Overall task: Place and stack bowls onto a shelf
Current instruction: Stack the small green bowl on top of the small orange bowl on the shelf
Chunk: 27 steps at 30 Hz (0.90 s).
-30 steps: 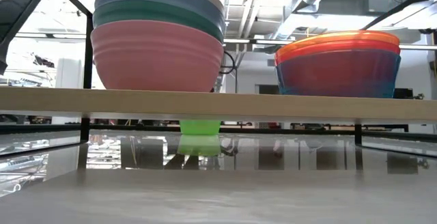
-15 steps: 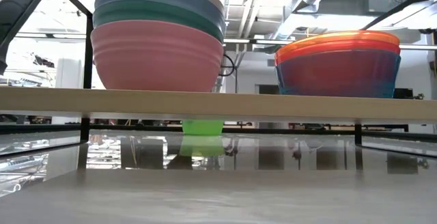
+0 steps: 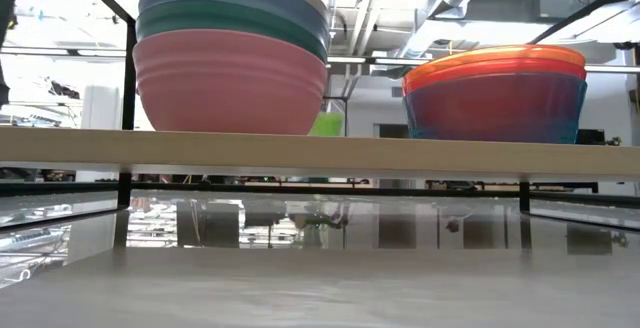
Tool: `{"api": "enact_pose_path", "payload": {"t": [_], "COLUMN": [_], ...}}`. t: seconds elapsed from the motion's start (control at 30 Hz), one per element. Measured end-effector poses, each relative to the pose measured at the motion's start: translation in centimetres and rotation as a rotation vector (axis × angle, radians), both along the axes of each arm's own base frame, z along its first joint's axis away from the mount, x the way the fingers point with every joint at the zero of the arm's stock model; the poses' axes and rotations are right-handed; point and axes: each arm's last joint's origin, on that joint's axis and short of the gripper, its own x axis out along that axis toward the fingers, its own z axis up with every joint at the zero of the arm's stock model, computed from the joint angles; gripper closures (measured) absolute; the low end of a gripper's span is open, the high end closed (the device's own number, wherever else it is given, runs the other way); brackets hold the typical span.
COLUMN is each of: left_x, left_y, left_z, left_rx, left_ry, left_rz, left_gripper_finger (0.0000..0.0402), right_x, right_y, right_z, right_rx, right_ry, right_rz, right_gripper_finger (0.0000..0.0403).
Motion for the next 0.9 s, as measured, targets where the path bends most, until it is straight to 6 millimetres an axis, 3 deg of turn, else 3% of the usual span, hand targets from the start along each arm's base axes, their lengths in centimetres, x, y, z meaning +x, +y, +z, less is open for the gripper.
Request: {"api": "enact_pose_path", "payload": {"t": [0.27,0.53,0.67,0.9], "left_x": [-3.1,-3.7,-3.1,-2.5], "left_y": [-6.3,-10.9,-12.0,-13.6], "left_z": [6.6,8.6,8.3,8.1], "left_rx": [0.067,0.034,0.008,-0.069], "left_ry": [-0.098,-0.185,-0.185,-0.200], "left_rz": [-0.206,-0.375,-0.413,-0.524], "left_gripper_finger": [0.0401,0.0401,0.0401,0.0401], "right_x": [0.4,1.8,2.3,4.8], "right_y": [-1.8,-1.7,-1.6,-2.0], "right_z": [5.4,10.5,10.9,9.6], "right_rx": [-0.053,-0.245,-0.311,-0.266], "right_ry": [-0.173,-0.463,-0.511,-0.516], "right_rz": [0.159,0.448,0.540,0.592], "right_gripper_finger": [0.0303,0.0297,0.0275,0.0201]}}
